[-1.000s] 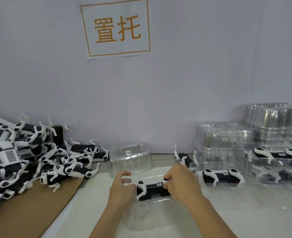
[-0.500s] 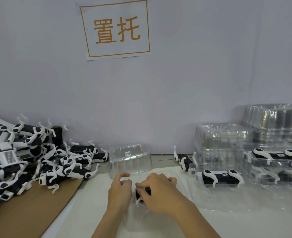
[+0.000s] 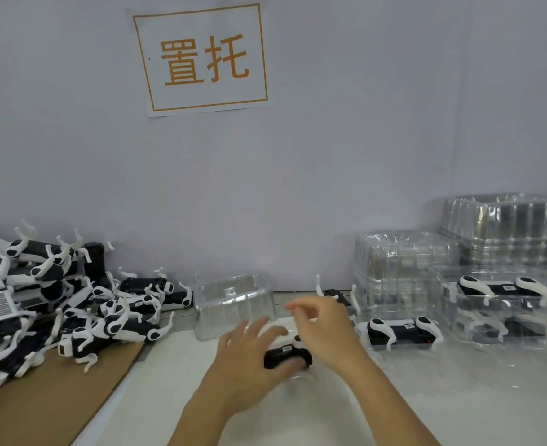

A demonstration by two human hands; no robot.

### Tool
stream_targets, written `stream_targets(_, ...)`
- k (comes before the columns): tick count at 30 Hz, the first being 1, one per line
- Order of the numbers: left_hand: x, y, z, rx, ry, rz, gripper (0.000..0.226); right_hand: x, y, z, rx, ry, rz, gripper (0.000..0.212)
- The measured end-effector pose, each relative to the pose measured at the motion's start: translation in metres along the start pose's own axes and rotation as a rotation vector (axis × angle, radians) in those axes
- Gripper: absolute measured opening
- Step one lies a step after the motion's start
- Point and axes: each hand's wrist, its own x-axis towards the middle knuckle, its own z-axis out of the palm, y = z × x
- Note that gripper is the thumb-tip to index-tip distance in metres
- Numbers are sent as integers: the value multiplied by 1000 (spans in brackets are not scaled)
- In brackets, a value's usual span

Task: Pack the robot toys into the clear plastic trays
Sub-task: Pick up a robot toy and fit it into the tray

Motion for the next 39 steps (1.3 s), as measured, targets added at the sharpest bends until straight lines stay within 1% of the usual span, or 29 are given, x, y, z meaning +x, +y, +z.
stream_targets(1, 1, 3, 3, 68, -109, -31, 79, 1, 2, -5, 45, 48, 6, 31)
stream_targets(2, 3, 4, 5, 122, -172, -57, 87, 2, 4, -8, 90, 82, 14, 34)
stream_targets(4, 5, 3, 7, 156, -202, -95, 92, 3, 8, -9, 110, 123, 24, 38)
stream_targets(6, 5, 1, 7, 159, -172, -123, 90, 4, 11, -7, 96, 148, 22, 39)
stream_targets(9, 4, -4, 7, 155, -79, -153, 85, 6, 13, -6, 122, 195, 24, 38)
stream_targets(12, 2, -6, 2, 99, -8, -192, 83, 8, 15, -11, 202, 298, 31, 36)
stream_targets(15, 1, -8, -11, -54, 75, -222, 78, 10, 18, -17, 278, 436, 74, 33)
stream_targets(16, 1, -9, -17, -182, 113, -223, 74, 11, 18, -18, 320, 484, 92, 35)
stream_targets(18, -1, -8, -29, -525, 204, -210, 62, 11, 17, -18, 394, 544, 120, 37)
stream_targets(19, -3, -6, -34, -683, 249, -216, 56, 11, 16, -17, 417, 543, 122, 36)
stream_targets(21, -4, -3, -41, -947, 305, -237, 57, 10, 13, -10, 430, 493, 96, 29)
stream_targets(23, -4, 0, -45, -1175, 309, -262, 57, 7, 6, -2, 416, 417, 26, 24)
stream_targets(25, -5, 3, -47, -1373, 307, -300, 49, 2, -3, 7, 377, 288, -59, 22)
stream_targets(27, -5, 1, -45, -1508, 349, -336, 46, -3, -11, 18, 312, 129, -137, 19)
stream_targets(29, -6, -3, -42, -1613, 395, -365, 50, -7, -17, 28, 263, 56, -201, 19)
stream_targets(32, -8, -8, -40, -1691, 382, -386, 71, -8, -21, 33, 225, 60, -285, 18)
stream_targets(36, -10, -8, -38, -1744, 358, -348, 72, -6, -21, 26, 193, 29, -312, 20)
stream_targets(39, -9, -7, -37, -1739, 336, -326, 71, -5, -20, 21, 156, 14, -297, 14)
